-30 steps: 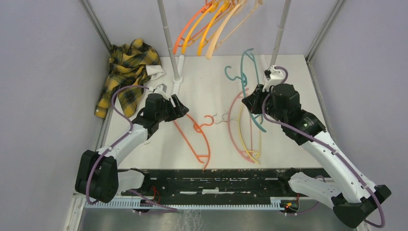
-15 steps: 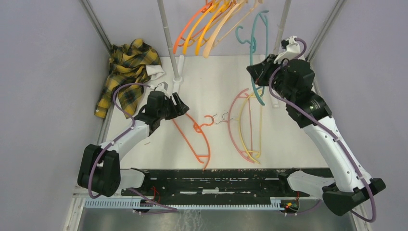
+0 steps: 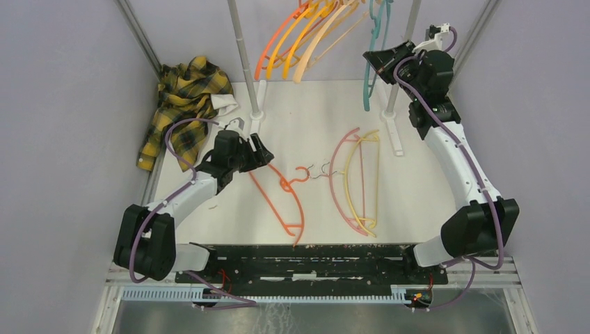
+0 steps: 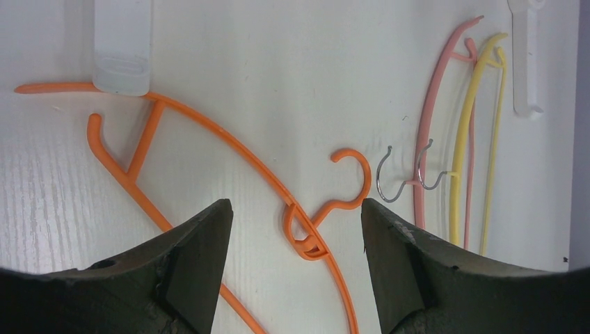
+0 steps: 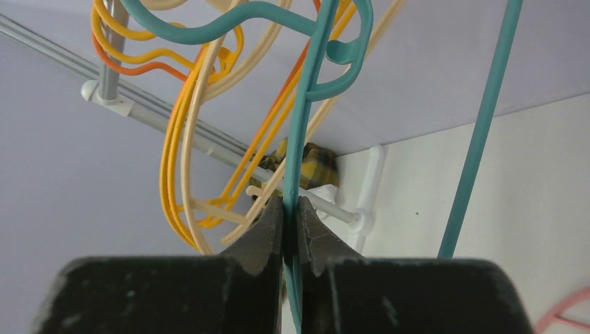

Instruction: Organize the hangers

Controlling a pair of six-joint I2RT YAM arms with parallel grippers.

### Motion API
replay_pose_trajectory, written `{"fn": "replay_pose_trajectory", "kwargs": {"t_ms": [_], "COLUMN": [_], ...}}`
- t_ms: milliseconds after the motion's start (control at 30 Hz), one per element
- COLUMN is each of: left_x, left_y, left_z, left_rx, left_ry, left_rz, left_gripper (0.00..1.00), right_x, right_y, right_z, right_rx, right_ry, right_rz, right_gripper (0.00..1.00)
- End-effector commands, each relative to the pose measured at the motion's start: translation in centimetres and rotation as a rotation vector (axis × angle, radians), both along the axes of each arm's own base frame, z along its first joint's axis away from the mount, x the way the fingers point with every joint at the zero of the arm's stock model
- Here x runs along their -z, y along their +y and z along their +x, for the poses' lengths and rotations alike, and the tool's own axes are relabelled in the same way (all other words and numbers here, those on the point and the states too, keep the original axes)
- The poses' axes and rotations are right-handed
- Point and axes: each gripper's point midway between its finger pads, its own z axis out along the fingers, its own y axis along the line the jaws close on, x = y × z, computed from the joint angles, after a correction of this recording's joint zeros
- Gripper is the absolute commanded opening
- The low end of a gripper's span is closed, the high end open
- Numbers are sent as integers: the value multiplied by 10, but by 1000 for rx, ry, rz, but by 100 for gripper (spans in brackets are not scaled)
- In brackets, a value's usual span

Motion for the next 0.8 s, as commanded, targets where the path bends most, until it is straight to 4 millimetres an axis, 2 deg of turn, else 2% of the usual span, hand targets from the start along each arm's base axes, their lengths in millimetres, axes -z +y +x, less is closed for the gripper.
{"fn": "replay_pose_trajectory", "kwargs": {"t_ms": [0, 200, 367, 467, 667, 767], "left_x": [-14, -4, 4, 5, -7, -11], "left_y": [-1, -3, -4, -5, -5, -3], "left_z": [14, 16, 17, 19, 19, 16], "left_rx": [17, 21, 23, 23, 20, 17], "left_ry": [-64, -42, -28, -27, -54, -65], "left_rz": [29, 33, 36, 33, 22, 22], "left_gripper": [75, 75, 75, 74, 74, 74], "right_x": [-89, -103, -103, -102, -105, -99], "right_y": [15, 19, 18, 14, 13, 10], "right_z": [-20, -23, -24, -12, 20, 33], "right_rx": [-142, -182, -176, -137, -104, -77], "right_ry": [-245, -284, -288, -278, -258, -232], "right_rz": [145, 197, 189, 195, 246, 260], "right_gripper": [1, 1, 1, 1, 1, 1]}}
